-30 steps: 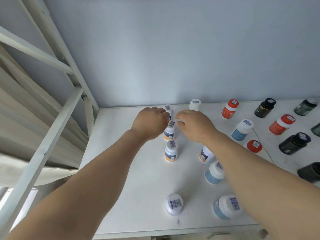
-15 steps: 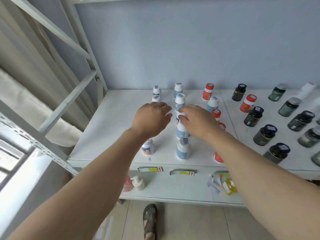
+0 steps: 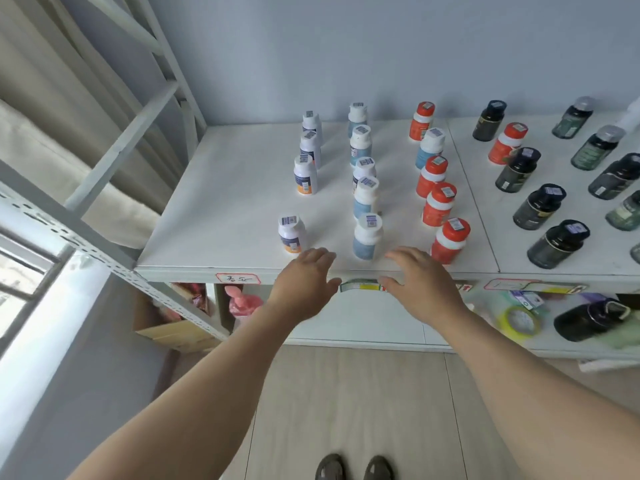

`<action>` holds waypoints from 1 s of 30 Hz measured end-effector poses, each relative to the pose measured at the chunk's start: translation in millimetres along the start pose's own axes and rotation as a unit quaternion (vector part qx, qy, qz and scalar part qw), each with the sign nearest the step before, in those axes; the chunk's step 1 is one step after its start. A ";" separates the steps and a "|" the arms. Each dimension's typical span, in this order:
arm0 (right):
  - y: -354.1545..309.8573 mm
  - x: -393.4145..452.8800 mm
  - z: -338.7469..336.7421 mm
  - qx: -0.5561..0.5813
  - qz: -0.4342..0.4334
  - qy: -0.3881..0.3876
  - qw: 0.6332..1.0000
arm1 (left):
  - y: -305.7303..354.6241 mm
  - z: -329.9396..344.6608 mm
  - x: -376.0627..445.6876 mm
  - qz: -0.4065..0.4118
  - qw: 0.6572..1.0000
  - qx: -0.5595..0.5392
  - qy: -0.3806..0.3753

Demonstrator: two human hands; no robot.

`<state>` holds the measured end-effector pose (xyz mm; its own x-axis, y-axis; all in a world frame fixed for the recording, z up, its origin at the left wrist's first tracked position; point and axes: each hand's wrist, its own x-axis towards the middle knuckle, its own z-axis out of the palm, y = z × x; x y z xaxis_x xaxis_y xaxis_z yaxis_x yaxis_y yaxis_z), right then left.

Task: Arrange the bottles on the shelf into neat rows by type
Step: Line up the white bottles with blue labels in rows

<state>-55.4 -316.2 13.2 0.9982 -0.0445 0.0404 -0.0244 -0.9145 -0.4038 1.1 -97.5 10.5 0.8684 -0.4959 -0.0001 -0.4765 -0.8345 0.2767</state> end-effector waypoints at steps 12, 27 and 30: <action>26.4 5.7 47.7 -0.062 -0.018 0.100 0.993 | -8.3 52.0 14.5 0.038 0.992 0.036 0.112; 22.6 6.0 36.0 -0.026 0.003 0.055 0.998 | 3.6 39.5 15.6 -0.007 0.997 0.028 0.066; 17.6 8.9 20.3 0.047 0.048 0.059 0.996 | 11.4 28.7 16.5 -0.059 0.998 -0.020 0.010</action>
<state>-45.9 -324.5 -12.0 0.9781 -0.1817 0.1018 -0.1087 -0.8621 -0.4949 6.0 -122.1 -14.0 0.9208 -0.3897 -0.0155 -0.3655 -0.8761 0.3144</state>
